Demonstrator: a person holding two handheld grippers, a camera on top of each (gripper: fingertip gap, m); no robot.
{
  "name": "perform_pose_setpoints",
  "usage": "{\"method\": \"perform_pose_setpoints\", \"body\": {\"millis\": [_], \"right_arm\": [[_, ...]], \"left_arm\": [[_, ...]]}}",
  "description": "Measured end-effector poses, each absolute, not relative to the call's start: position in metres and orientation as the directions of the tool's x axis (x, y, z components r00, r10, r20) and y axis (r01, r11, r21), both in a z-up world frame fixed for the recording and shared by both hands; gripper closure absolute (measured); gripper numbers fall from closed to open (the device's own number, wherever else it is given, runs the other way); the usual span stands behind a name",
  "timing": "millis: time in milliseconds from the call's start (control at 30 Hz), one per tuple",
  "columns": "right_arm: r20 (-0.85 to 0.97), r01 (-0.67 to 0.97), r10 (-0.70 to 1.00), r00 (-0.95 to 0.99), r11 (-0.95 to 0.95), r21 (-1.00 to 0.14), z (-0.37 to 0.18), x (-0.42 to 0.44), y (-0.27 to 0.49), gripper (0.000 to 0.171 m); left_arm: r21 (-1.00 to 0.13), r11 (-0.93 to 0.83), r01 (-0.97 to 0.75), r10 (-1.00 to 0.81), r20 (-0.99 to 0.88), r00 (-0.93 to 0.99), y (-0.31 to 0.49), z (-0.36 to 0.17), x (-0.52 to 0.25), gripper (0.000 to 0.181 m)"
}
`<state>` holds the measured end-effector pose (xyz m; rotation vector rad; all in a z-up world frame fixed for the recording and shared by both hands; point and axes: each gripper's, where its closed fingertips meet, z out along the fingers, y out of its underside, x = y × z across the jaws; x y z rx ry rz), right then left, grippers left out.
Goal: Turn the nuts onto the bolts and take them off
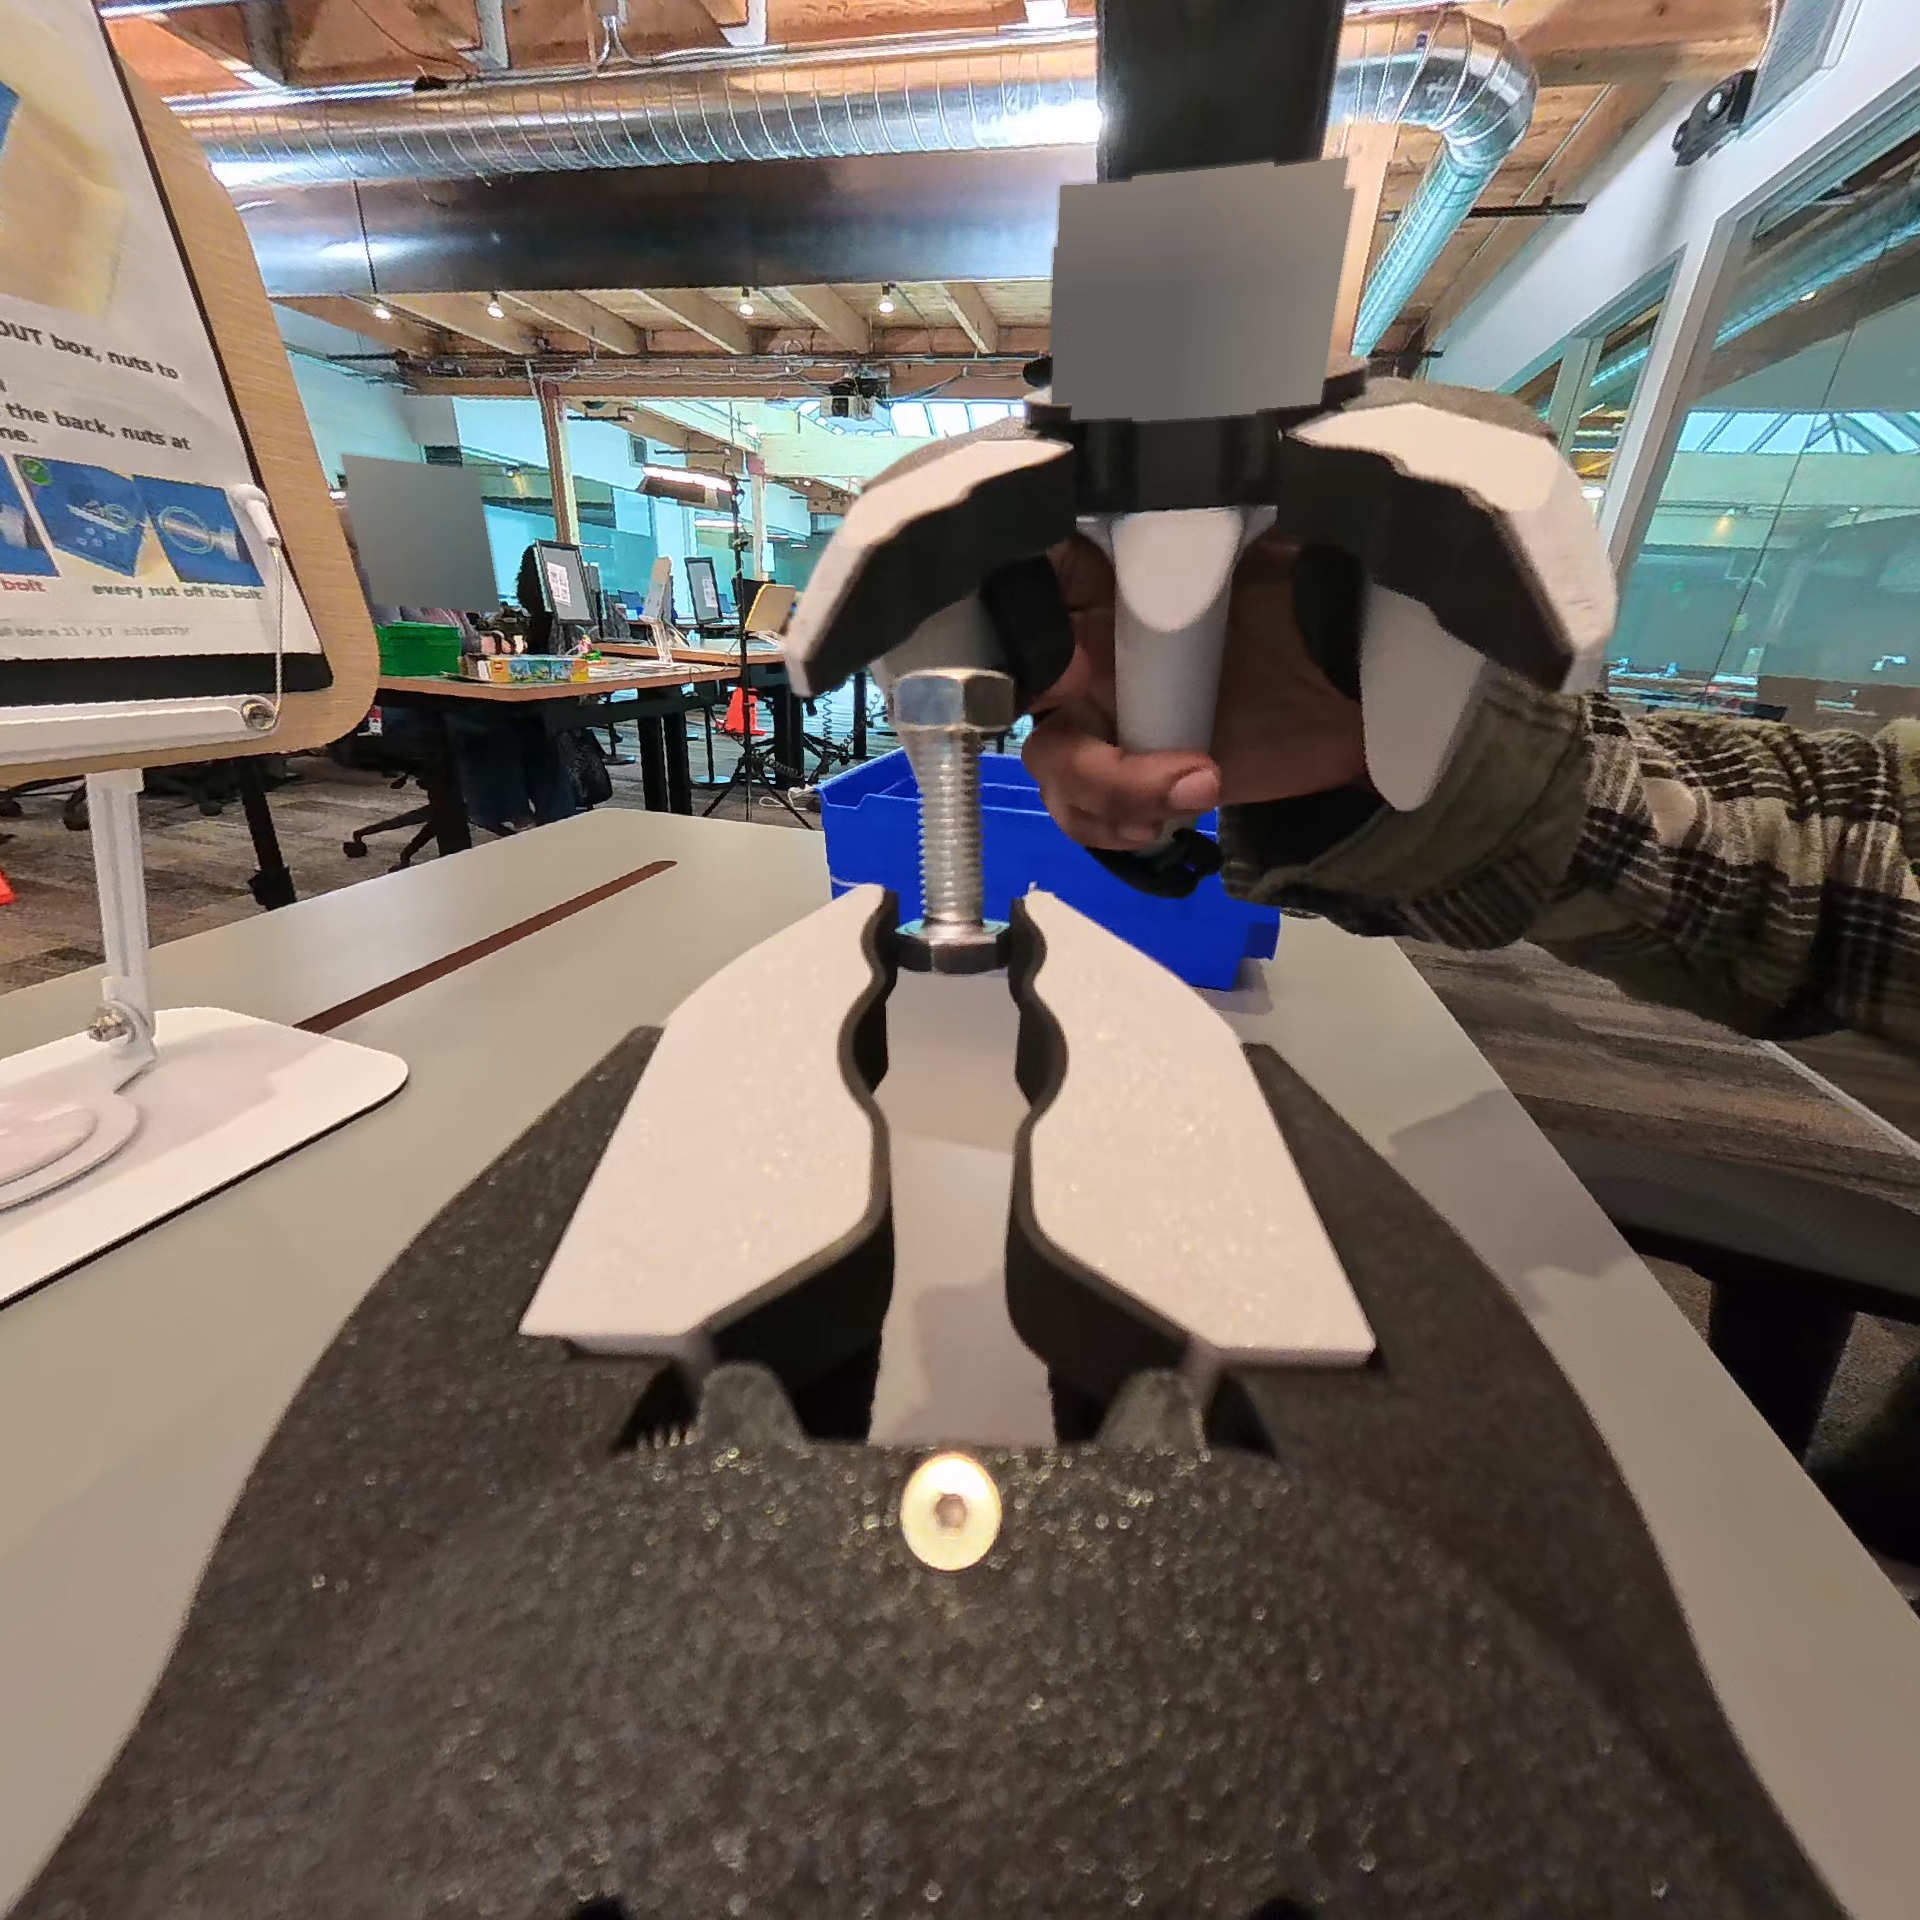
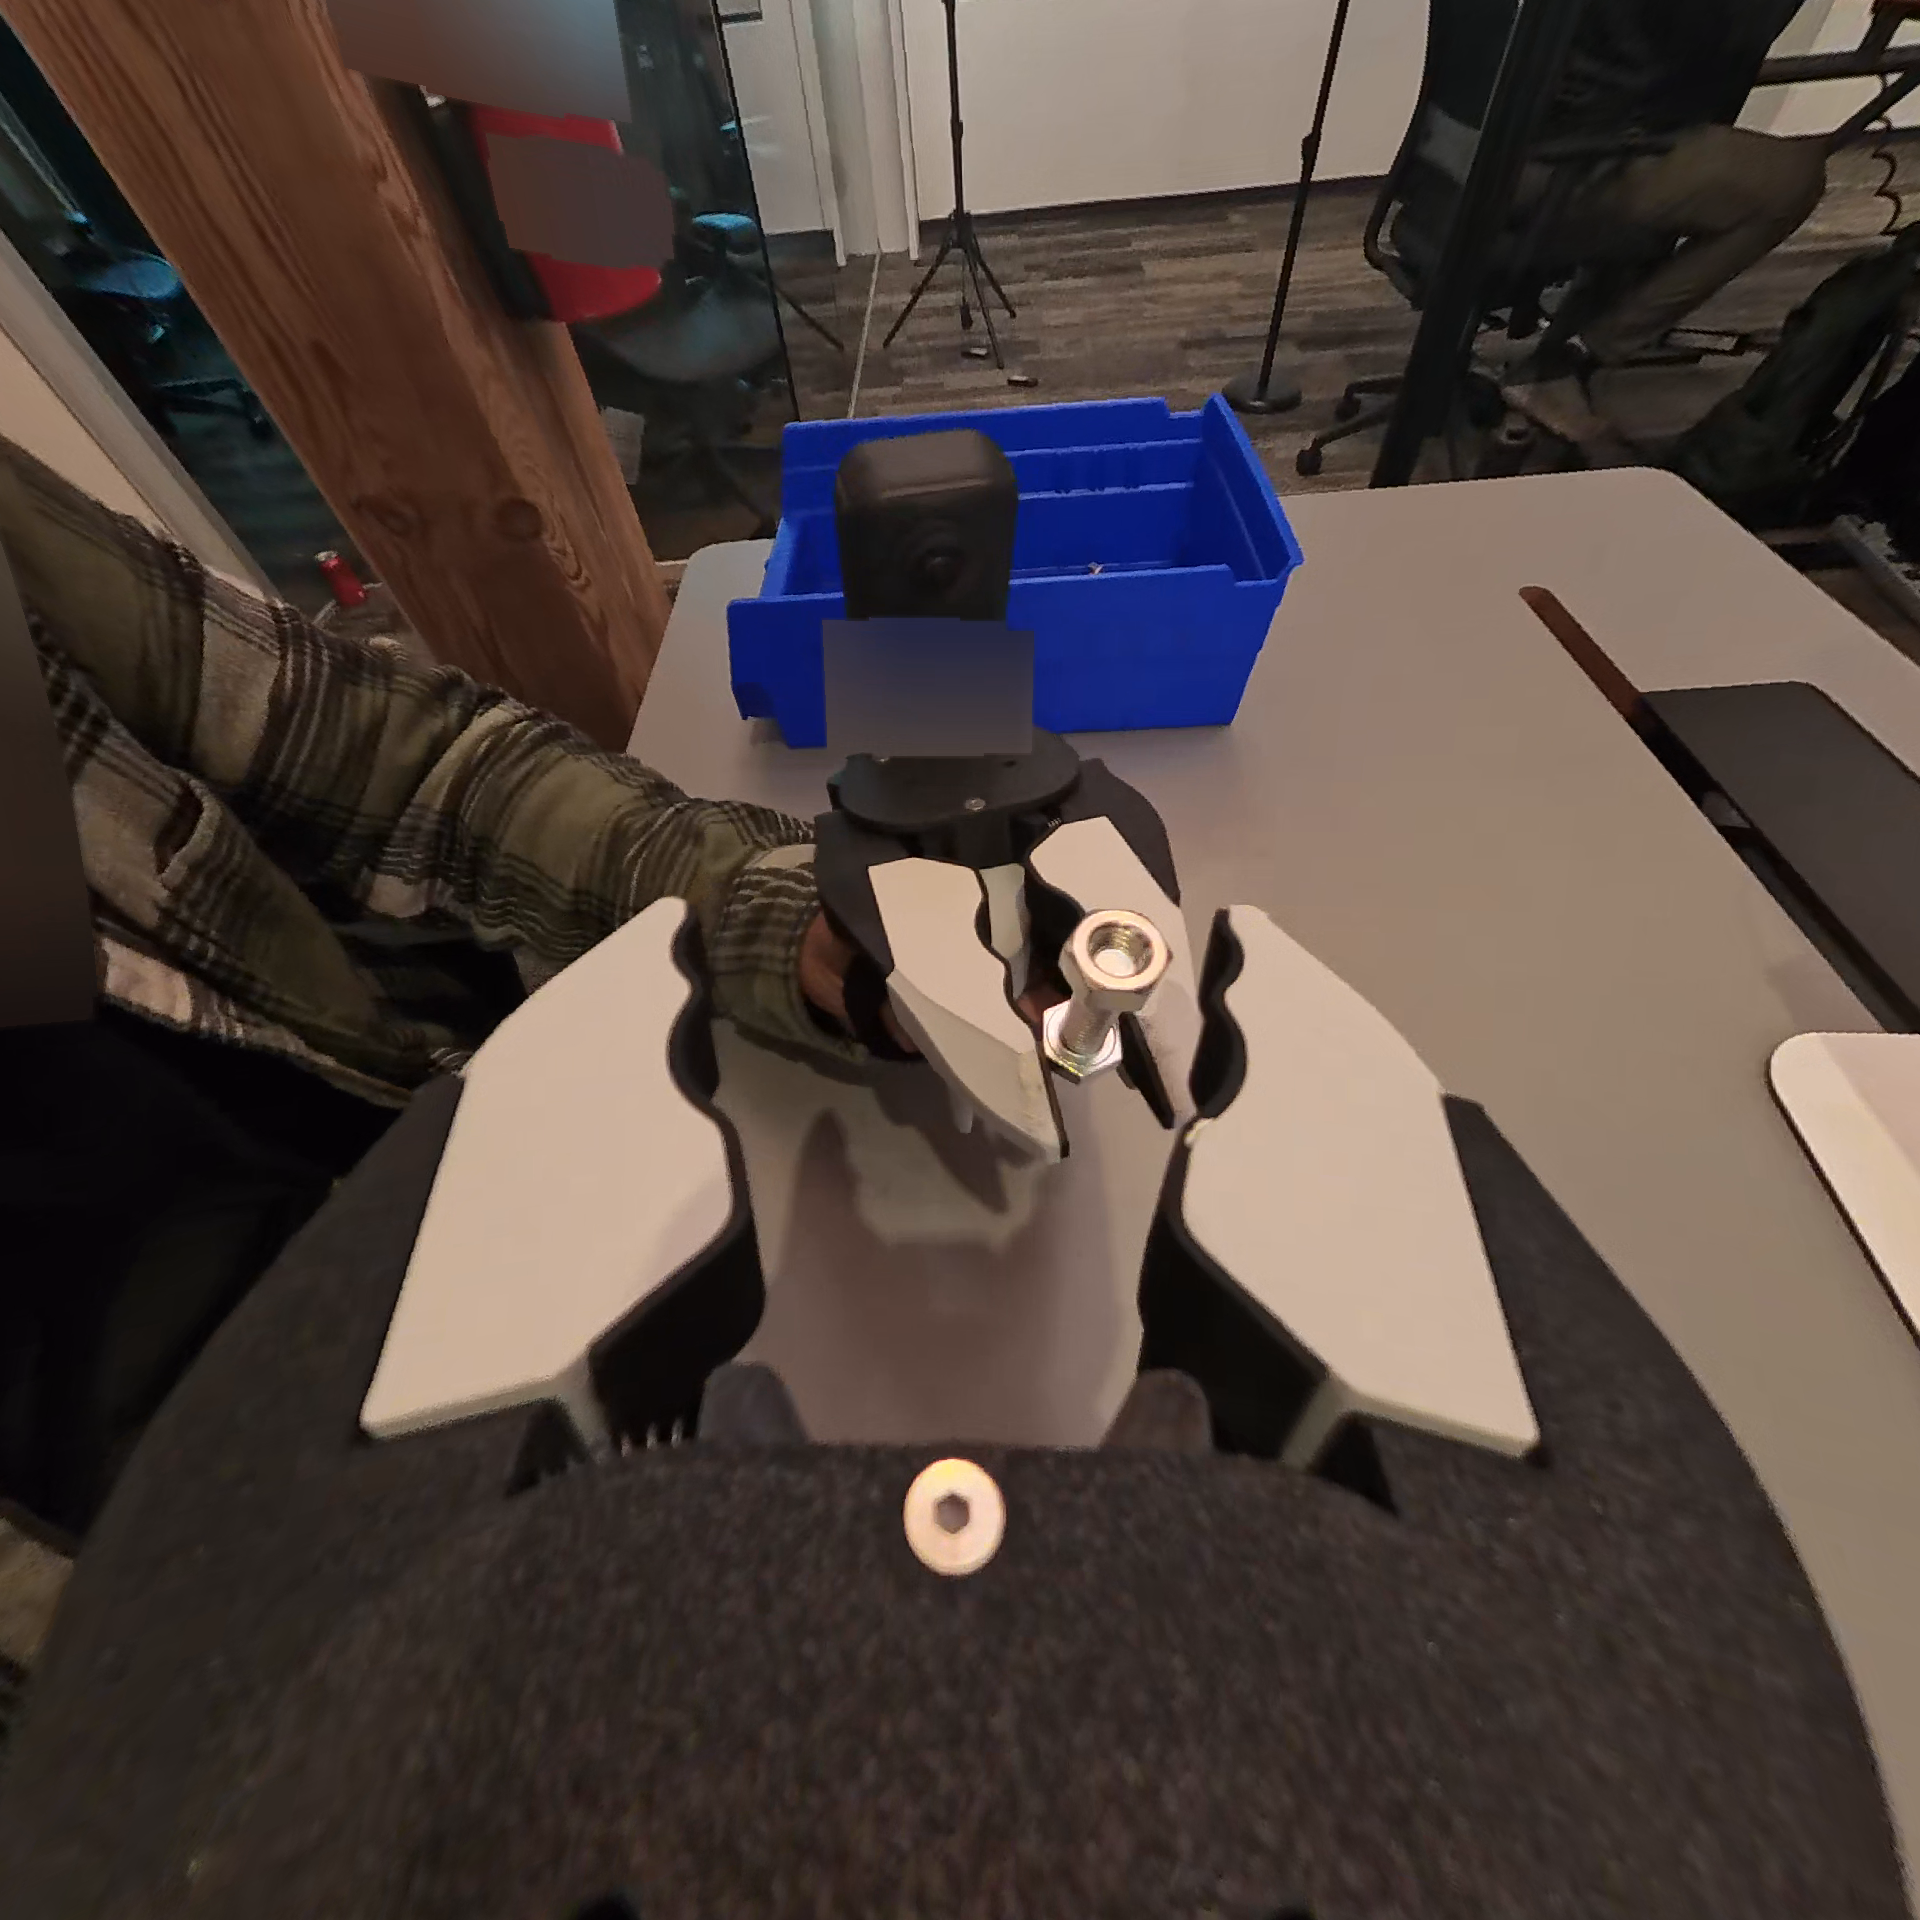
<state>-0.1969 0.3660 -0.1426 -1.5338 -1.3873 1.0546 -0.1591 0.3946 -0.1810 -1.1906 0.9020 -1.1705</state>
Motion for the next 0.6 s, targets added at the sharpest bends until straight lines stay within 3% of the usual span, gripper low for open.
{"method": "perform_pose_setpoints", "body": {"millis": [600], "right_arm": [[-0.049,0.373,0.997,0.054,-0.066,-0.926,-0.1456,-0.1916,0.3606,0.086]], "left_arm": [[-0.981,-0.022,0.195,-0.977,0.062,0.203,0.3948,-0.1793,-0.1601,0.161]]}}
